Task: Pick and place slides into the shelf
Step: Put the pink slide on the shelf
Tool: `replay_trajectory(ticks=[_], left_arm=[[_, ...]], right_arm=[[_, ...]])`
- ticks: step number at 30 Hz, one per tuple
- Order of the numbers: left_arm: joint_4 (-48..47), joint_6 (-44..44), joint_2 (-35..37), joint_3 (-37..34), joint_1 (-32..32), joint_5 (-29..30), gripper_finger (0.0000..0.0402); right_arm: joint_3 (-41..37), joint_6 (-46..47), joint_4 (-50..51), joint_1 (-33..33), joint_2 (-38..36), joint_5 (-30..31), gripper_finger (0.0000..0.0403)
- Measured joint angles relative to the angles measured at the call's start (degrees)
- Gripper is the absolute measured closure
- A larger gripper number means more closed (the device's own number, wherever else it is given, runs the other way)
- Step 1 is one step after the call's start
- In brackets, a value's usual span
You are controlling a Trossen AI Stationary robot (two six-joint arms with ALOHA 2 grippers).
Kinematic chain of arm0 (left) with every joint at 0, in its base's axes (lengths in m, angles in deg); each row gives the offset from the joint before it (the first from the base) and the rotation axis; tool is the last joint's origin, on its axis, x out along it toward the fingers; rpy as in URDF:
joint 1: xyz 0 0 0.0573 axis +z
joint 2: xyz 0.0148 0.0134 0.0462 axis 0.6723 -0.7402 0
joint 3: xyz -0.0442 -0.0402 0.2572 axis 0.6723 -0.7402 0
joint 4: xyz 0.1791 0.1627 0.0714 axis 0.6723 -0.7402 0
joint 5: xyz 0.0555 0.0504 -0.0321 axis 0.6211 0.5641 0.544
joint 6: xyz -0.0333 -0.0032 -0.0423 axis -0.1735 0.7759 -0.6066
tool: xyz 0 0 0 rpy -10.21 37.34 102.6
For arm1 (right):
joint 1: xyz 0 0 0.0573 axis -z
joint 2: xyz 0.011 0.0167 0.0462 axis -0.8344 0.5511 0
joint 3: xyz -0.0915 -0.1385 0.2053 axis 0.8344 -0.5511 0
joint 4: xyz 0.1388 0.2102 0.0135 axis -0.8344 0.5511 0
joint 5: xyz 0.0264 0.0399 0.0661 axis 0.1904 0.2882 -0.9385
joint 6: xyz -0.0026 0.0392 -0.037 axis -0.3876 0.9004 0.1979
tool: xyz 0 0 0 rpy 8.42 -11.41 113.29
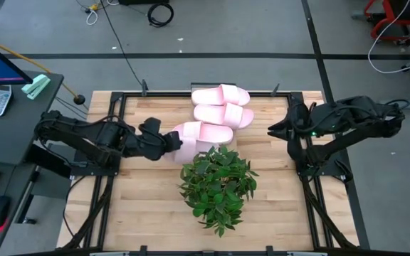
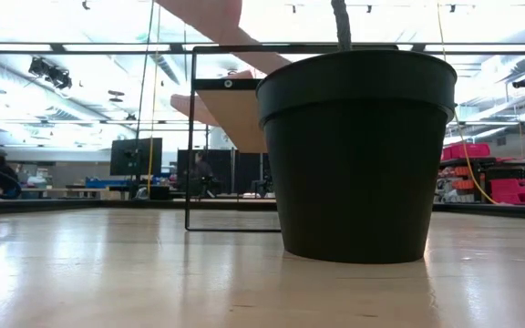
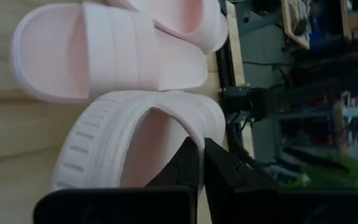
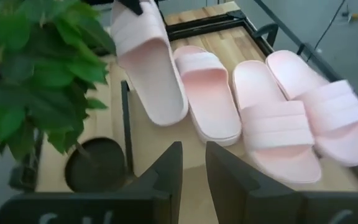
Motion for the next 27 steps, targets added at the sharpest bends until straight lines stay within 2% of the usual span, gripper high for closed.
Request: replay_trajectory(ticks=[8, 17, 27], left_arm=[[-4.09, -8.59, -0.02, 0.00, 2.70, -2.31, 0.0391], [-3.91, -11.54, -0.14, 0.09, 3.62, -5.14, 0.0391], [-0.95, -11.33, -0.37, 0.09, 6.36, -8.07, 0.0391]], right_arm=[[0.00, -8.76, 3.99, 0.00, -1.86, -0.98, 0.0326], [0.00, -13.45, 4.25, 0.00, -3.67, -1.55, 0.0326], [0.00, -14.16, 4.23, 0.00, -3.56, -1.57, 0.0326]])
